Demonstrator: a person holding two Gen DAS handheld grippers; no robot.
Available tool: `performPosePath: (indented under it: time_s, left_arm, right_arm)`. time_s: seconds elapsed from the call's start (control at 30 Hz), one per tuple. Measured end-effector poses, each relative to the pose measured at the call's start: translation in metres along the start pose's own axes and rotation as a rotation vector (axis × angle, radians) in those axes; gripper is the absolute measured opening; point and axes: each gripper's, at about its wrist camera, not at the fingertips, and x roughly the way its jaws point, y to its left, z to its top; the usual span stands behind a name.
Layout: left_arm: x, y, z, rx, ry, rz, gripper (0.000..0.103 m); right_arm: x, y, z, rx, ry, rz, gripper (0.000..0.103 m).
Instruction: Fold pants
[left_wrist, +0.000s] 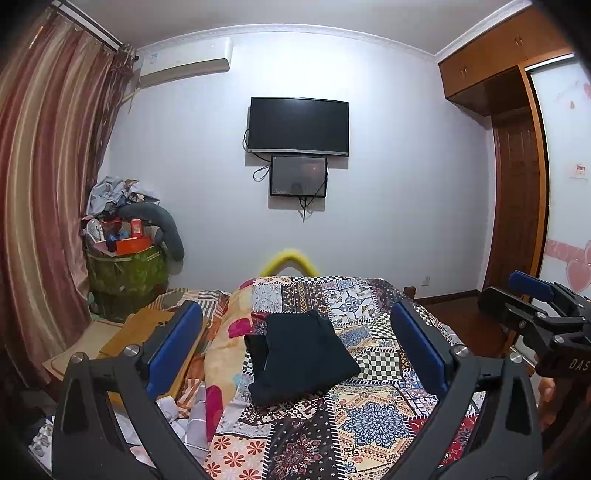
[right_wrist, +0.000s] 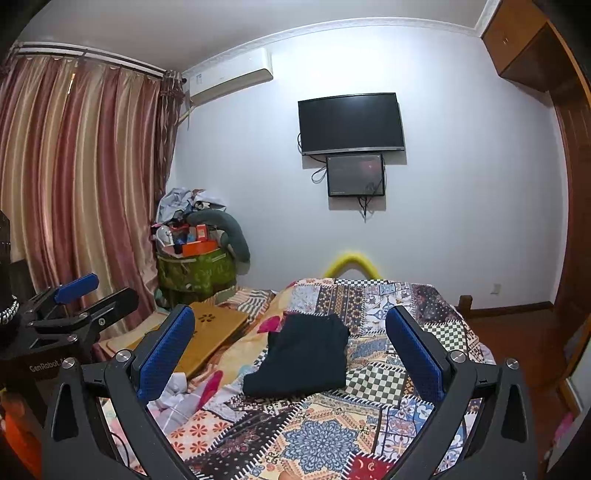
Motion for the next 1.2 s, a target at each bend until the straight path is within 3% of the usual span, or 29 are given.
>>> performPosePath:
  time_s: [1.2]
  left_arm:
    - [0.0044, -0.0015, -0.0029, -0.014, 0.034, -0.052, 0.103]
  right_arm:
    - [-0.0079, -0.0068, -0.0003, 0.022, 0.002, -0.008, 0.103]
